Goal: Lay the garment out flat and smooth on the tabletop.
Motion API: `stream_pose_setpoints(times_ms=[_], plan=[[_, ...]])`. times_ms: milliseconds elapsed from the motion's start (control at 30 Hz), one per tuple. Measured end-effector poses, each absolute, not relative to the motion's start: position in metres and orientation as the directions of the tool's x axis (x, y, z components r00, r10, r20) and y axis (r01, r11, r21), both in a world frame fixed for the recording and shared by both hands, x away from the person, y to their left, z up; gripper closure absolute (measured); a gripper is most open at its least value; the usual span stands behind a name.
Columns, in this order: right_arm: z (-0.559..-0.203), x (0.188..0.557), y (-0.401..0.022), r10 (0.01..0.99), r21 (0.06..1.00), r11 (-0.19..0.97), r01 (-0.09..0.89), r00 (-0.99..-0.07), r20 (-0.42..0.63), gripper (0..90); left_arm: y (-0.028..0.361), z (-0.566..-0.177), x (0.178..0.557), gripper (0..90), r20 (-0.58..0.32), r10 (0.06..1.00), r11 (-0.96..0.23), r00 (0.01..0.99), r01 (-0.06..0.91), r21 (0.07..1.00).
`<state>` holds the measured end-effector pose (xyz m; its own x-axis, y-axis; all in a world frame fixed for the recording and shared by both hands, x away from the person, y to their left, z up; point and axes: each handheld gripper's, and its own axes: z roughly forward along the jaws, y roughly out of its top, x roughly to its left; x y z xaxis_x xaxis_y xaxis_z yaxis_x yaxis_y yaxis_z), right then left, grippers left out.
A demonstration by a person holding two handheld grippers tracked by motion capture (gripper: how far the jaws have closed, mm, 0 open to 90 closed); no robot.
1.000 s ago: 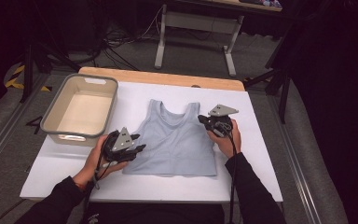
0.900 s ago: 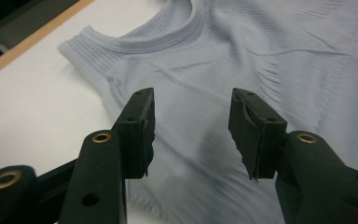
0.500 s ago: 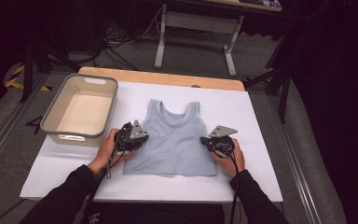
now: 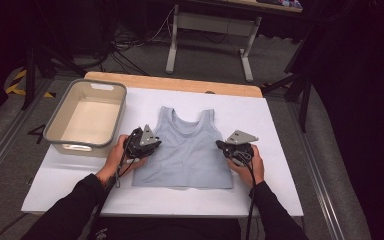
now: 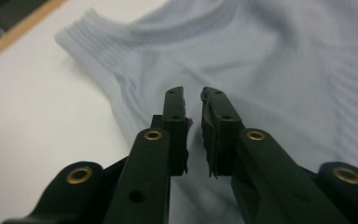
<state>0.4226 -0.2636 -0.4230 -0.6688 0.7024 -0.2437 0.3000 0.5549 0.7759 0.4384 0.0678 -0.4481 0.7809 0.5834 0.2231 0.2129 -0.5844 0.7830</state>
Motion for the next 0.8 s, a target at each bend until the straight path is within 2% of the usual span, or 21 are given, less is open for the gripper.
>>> stream_pose_setpoints(times_ms=[133, 300, 433, 533, 800], plan=[[-0.412, 0.443, -0.244, 0.694, 0.794, 0.547, 0.266, -0.675, -0.251, 90.0, 0.062, -0.436, 0.455, 85.7, 0.222, 0.593, -0.565, 0.774, 0.205, 0.799], [-0.432, 0.468, -0.229, 0.688, 0.747, 0.586, 0.315, -0.680, -0.252, 90.0, 0.059, -0.447, 0.474, 87.3, 0.187, 0.602, -0.570, 0.776, 0.254, 0.781], [-0.440, 0.472, -0.232, 0.702, 0.729, 0.586, 0.355, -0.671, -0.238, 90.0, 0.058, -0.456, 0.478, 87.1, 0.172, 0.603, -0.582, 0.779, 0.281, 0.763], [-0.452, 0.473, -0.235, 0.699, 0.688, 0.619, 0.378, -0.664, -0.264, 90.0, 0.059, -0.460, 0.480, 86.5, 0.172, 0.610, -0.588, 0.774, 0.297, 0.752], [-0.452, 0.464, -0.245, 0.707, 0.702, 0.595, 0.392, -0.670, -0.226, 90.0, 0.060, -0.462, 0.478, 83.2, 0.180, 0.625, -0.579, 0.760, 0.296, 0.760]])
